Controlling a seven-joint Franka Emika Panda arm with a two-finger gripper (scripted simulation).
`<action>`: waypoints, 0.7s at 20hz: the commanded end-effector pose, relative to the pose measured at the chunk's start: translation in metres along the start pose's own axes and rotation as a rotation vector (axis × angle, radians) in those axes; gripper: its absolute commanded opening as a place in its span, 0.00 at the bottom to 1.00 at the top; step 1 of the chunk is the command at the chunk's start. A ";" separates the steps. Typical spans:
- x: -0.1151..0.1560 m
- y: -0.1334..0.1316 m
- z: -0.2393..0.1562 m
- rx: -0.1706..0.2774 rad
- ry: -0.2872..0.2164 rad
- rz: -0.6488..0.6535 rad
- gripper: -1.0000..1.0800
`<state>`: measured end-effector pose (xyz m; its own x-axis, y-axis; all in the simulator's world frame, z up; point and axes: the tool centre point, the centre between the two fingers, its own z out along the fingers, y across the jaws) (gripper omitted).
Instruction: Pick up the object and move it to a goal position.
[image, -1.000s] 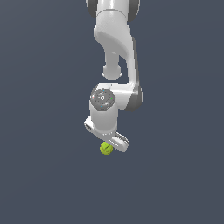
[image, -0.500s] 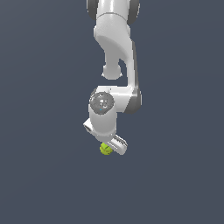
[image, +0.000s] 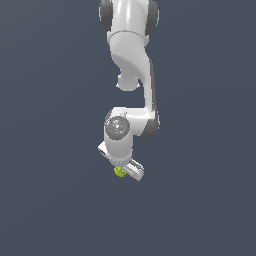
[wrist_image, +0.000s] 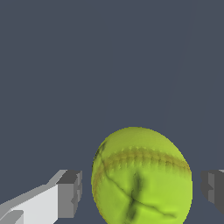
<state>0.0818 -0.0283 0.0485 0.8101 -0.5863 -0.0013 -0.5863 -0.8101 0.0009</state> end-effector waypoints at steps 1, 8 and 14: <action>0.000 0.000 0.007 0.001 0.001 0.000 0.96; 0.001 -0.001 0.007 0.001 0.001 0.000 0.00; 0.001 -0.001 0.007 0.001 0.001 0.000 0.00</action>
<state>0.0833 -0.0279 0.0409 0.8100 -0.5864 -0.0012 -0.5864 -0.8100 0.0005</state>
